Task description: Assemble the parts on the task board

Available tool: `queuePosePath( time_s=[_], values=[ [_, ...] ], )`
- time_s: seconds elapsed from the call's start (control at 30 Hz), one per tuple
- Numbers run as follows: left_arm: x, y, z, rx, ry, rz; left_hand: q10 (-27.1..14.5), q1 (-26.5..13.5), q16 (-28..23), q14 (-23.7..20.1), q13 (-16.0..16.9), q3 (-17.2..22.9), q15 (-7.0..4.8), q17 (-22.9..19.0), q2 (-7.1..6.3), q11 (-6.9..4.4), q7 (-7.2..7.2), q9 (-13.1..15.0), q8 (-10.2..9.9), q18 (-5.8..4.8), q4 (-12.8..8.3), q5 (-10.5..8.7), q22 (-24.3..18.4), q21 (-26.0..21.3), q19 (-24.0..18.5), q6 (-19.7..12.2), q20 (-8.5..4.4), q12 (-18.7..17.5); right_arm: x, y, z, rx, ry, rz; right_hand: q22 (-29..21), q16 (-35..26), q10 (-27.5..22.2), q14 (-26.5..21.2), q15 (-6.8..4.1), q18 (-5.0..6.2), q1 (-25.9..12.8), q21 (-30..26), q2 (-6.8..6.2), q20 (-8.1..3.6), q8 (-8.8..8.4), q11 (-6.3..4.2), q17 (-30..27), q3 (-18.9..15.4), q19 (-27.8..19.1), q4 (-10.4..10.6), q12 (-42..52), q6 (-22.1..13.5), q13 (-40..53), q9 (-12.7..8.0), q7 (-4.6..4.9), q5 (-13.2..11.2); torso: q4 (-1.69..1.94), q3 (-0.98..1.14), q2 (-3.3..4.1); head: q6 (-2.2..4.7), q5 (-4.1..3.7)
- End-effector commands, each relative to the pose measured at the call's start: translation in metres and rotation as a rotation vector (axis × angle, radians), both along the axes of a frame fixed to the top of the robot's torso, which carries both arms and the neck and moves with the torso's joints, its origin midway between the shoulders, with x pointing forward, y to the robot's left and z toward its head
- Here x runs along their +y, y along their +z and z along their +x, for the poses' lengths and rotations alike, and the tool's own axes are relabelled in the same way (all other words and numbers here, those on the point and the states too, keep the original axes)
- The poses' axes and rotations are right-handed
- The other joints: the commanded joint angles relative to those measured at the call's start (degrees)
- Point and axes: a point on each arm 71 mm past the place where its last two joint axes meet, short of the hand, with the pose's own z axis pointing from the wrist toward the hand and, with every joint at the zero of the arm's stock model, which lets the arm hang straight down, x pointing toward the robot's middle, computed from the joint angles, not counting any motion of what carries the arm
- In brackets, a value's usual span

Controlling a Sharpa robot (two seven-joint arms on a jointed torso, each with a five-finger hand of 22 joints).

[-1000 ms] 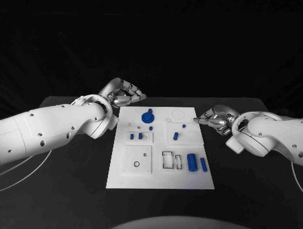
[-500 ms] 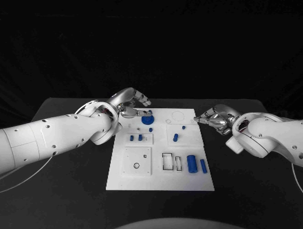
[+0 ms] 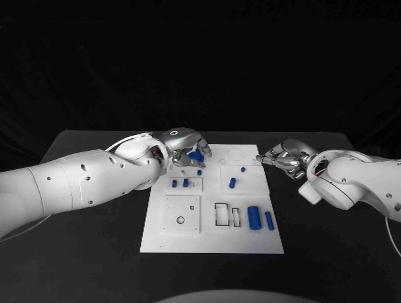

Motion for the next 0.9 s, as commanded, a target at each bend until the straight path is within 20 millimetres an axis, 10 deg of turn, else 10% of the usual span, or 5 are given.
queuePosePath(
  time_s=[0.03, 0.9],
  values=[
    [-0.003, -0.007, 0.001, 0.012, -0.023, 0.127, 0.5, 0.8, 0.1, 6.2, -0.3, 0.6, 0.05, 15.1, 0.14, -0.08, -0.07, -0.3, 0.0, -0.42, 0.0, -0.29, 15.1, 0.1, 5.9, 0.7, -0.18, -0.3, 0.002, -0.001, -0.001, 0.005, 0.014, 0.001, 15.1, 0.2, 6.0, 6.1, 0.36, -0.38, 0.4, 0.3, 0.08, 0.27, 0.3, 0.21, 15.1, -0.1, 6.0, -0.1, 0.2, -0.1, 15.1, 0.1, -0.12, 0.3, -0.05, 0.03, 0.03, 0.26, -0.04],
    [-0.01, -0.021, 0.006, 0.066, -0.012, 0.296, -0.4, 3.7, 0.1, 6.2, -0.8, 3.5, -1.39, 15.1, -0.57, -1.92, 0.48, -3.0, -0.2, -0.42, 0.0, -0.35, 15.1, 0.1, 5.9, -0.8, -1.07, -2.9, 0.004, -0.002, -0.002, 0.015, 0.017, -0.001, 15.1, 0.2, 6.0, 6.1, 0.36, -0.38, 0.4, 0.3, 0.08, 0.27, 0.3, 0.21, 15.1, -0.1, 6.0, -0.1, 0.2, -0.1, 15.1, 0.1, -0.12, 0.3, -0.03, 0.08, -0.01, 0.12, -0.16]
  ],
)
